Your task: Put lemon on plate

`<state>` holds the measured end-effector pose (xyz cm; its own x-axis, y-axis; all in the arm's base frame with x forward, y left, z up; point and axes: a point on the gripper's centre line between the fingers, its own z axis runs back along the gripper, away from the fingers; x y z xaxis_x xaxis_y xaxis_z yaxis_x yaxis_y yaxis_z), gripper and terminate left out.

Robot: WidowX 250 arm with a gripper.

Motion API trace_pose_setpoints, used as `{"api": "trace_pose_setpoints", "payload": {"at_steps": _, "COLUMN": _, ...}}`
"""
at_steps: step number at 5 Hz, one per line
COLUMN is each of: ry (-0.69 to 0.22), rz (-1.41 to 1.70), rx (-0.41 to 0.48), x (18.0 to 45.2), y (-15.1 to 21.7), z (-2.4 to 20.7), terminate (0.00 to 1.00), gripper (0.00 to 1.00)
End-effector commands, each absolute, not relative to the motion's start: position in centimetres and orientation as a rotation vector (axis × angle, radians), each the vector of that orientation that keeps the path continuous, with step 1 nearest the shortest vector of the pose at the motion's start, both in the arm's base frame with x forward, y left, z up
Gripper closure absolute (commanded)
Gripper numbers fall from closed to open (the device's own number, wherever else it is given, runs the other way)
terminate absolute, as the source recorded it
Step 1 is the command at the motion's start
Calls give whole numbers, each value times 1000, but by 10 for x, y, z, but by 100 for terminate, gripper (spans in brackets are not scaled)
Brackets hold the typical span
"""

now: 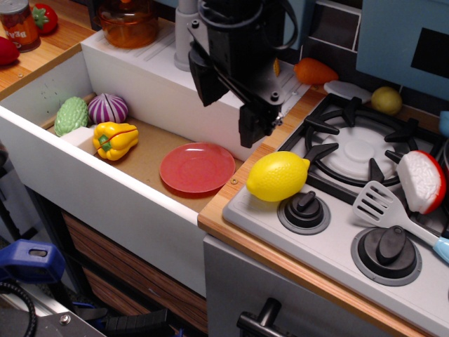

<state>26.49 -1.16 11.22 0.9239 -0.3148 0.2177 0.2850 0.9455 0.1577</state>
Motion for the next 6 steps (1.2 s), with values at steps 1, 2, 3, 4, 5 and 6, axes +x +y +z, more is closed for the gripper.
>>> {"api": "trace_pose_setpoints", "payload": {"at_steps": 1, "ry": -302, "rz": -284, "rx": 121, "x": 286, "y": -36, "z": 112, "terminate": 0, "gripper": 0}}
{"api": "trace_pose_setpoints", "payload": {"at_steps": 2, "ry": -318, "rz": -275, "rx": 110, "x": 293, "y": -42, "z": 95, "terminate": 0, "gripper": 0}}
{"api": "trace_pose_setpoints", "payload": {"at_steps": 3, "ry": -313, "rz": -265, "rx": 97, "x": 293, "y": -45, "z": 80, "terminate": 0, "gripper": 0}}
{"api": "trace_pose_setpoints", "payload": {"at_steps": 4, "ry": -320, "rz": -276, "rx": 79, "x": 294, "y": -41, "z": 69, "terminate": 0, "gripper": 0}}
{"api": "trace_pose_setpoints", "payload": {"at_steps": 5, "ry": -329, "rz": -275, "rx": 71, "x": 294, "y": -42, "z": 63, "terminate": 0, "gripper": 0}}
{"api": "trace_pose_setpoints", "payload": {"at_steps": 6, "ry": -337, "rz": -272, "rx": 62, "x": 297, "y": -42, "z": 57, "terminate": 0, "gripper": 0}}
